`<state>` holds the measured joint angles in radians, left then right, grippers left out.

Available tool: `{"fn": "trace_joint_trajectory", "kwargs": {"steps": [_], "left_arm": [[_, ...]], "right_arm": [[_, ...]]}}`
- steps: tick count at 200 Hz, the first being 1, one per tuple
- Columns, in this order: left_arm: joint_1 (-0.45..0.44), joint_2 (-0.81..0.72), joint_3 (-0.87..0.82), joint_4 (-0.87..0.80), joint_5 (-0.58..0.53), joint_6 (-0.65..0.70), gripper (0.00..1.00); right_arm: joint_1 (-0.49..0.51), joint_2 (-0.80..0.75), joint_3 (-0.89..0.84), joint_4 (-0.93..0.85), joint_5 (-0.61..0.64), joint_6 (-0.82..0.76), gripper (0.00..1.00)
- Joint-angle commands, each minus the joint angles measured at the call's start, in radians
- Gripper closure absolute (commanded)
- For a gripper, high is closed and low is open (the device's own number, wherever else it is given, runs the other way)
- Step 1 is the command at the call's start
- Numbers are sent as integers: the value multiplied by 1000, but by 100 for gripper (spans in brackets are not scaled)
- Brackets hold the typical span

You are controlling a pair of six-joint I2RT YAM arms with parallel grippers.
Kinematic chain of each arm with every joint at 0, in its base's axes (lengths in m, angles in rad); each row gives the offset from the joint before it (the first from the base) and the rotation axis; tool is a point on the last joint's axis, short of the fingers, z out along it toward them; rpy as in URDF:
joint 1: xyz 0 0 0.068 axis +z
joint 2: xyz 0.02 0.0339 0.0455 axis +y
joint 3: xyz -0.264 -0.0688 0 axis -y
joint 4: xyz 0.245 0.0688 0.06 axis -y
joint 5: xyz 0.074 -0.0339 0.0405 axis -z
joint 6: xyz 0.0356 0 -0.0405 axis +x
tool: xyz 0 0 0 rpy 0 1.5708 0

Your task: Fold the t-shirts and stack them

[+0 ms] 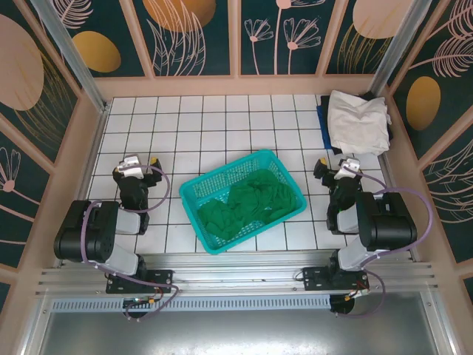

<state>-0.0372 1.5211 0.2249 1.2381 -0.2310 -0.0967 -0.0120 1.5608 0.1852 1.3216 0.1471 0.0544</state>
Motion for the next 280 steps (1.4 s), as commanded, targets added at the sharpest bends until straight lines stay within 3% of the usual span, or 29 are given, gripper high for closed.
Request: {"fn": "trace_joint_trajectory", "kwargs": {"steps": [1,198,208,215,233,246,262,268,274,275,280], "left_arm": [[8,-1,5,49,16,13,1],[8,-8,3,54,7,14,1],[7,-41,23,-7,-15,9,1],[3,-93,52,-105,-20,11,1],[0,-272,207,-520,-39,-81,1],[0,-375,341,-801,-19,-257,1],[2,-442,498,-1184,-93,-602,1],[2,-452,534,-1224,-6,-589,1],[2,-456,543,-1188,145,-533,1],[2,-456,544,-1181,213,-526,1],[-5,-457,554,-1171,291,-519,1]], "right_arm": [[-5,0,7,49,-11,-5,1],[-3,-2,7,49,3,-2,1],[5,-27,6,24,35,1,1],[3,-46,-3,32,-10,-16,1],[69,-152,25,-98,125,-57,1],[100,-277,69,-266,192,-37,1],[75,-443,158,-591,200,200,1],[44,-491,192,-715,132,264,1],[2,-533,213,-788,16,303,1],[-6,-539,216,-795,-2,307,1],[-37,-566,223,-829,-102,318,1]]}}
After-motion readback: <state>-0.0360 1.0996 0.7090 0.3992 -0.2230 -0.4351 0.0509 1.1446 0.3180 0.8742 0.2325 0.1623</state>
